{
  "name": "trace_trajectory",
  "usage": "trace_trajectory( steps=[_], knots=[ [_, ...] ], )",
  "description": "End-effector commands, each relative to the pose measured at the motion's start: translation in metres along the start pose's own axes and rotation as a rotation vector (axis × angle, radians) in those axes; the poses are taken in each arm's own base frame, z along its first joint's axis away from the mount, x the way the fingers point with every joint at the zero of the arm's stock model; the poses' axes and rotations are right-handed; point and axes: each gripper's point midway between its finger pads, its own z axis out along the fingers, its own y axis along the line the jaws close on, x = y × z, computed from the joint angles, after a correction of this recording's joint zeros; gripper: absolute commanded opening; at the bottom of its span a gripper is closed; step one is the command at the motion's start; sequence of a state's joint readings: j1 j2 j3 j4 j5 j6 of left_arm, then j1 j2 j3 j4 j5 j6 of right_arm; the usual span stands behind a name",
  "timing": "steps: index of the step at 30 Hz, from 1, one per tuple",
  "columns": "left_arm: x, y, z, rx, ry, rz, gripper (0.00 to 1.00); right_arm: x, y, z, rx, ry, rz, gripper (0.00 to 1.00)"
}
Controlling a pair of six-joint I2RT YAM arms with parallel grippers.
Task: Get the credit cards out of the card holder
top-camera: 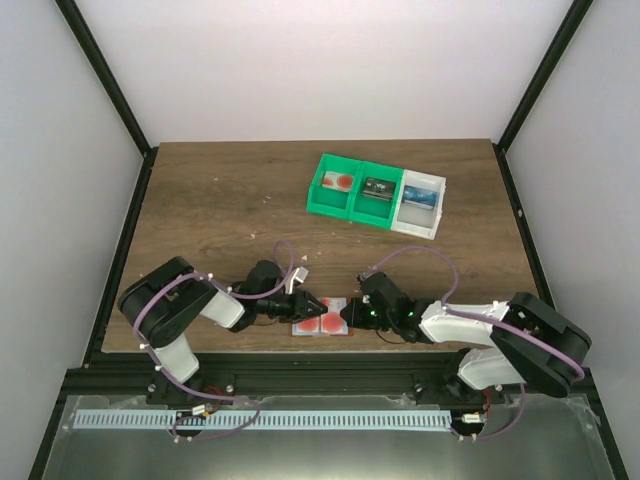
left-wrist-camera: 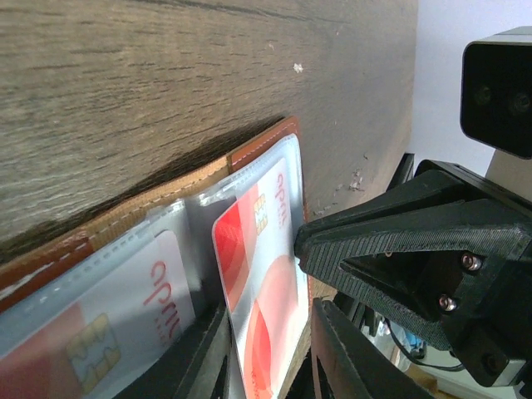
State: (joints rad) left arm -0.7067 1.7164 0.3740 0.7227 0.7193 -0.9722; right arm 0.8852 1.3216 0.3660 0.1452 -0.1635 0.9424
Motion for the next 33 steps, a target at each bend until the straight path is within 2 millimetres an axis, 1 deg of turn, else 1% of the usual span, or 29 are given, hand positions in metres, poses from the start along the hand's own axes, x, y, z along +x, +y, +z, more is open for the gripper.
trace_trajectory(
  steps=[1, 3, 13, 20, 26, 33],
  knots=[
    [0.0, 0.004, 0.001, 0.001, -0.001, -0.004, 0.28, 0.005, -0.004, 0.003, 0.011, 0.021, -0.004, 0.06],
    [0.001, 0.003, 0.001, 0.005, 0.001, -0.007, 0.26, 0.006, -0.004, 0.003, 0.011, 0.02, -0.002, 0.06],
    [0.003, 0.005, 0.0, 0.003, 0.004, -0.013, 0.0, 0.006, -0.007, 0.003, 0.018, 0.018, 0.004, 0.06],
    [0.003, 0.006, -0.003, -0.003, -0.002, -0.026, 0.0, 0.006, -0.012, 0.002, 0.032, 0.011, 0.009, 0.05],
    [-0.001, 0.007, -0.012, 0.0, -0.025, -0.039, 0.0, 0.007, -0.016, 0.002, 0.043, 0.014, 0.014, 0.06],
    [-0.006, 0.004, -0.02, -0.005, -0.053, -0.035, 0.0, 0.007, -0.016, 0.002, 0.044, 0.014, 0.011, 0.06]
  ],
)
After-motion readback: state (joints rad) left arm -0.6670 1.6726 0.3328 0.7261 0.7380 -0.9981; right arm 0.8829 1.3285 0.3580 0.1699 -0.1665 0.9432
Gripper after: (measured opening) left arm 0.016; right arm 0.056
